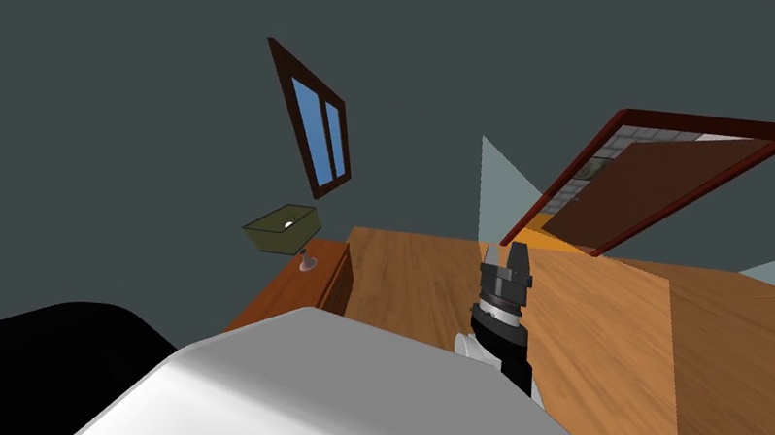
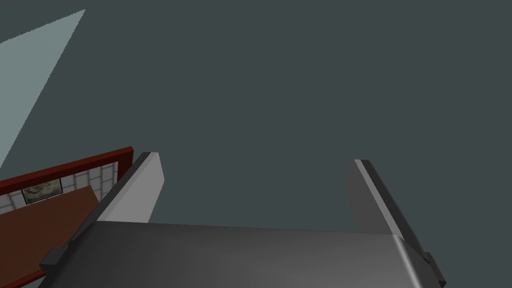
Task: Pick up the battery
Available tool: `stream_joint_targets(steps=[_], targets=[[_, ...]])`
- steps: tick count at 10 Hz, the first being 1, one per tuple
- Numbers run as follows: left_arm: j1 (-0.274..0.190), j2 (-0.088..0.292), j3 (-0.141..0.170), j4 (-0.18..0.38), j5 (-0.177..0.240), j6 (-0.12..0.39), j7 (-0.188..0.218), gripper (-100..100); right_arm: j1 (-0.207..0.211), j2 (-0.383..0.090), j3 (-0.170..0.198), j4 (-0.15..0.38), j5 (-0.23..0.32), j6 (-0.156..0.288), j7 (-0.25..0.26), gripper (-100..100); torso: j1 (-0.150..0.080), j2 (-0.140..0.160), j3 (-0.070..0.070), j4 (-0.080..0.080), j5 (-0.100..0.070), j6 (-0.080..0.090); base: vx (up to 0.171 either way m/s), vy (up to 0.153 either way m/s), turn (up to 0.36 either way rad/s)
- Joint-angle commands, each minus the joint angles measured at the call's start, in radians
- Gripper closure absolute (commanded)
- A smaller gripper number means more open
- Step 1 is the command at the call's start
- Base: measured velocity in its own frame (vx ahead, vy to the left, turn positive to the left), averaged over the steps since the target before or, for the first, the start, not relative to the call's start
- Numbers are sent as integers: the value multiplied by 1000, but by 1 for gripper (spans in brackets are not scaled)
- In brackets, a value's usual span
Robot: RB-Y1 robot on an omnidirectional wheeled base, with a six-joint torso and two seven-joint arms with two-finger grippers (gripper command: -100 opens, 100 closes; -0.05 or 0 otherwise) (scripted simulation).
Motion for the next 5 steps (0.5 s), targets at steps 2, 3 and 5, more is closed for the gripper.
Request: stream_joint_targets(steps=[2,3,5], targets=[[-1,-1,1,1,-2,1,0,100,0,0,0,0,0,0,0,0,0,0,0,0,0,0,1,-4,12],[2,-2,0,2,-2,2,0,100,0,0,0,0,0,0,0,0,1,0,1,1,0,2,0,0,0],[-1,-1,1,1,-2,0,-1,100,0,0,0,0,0,0,0,0,1,0,0,0,0,0,2,0,-8]])
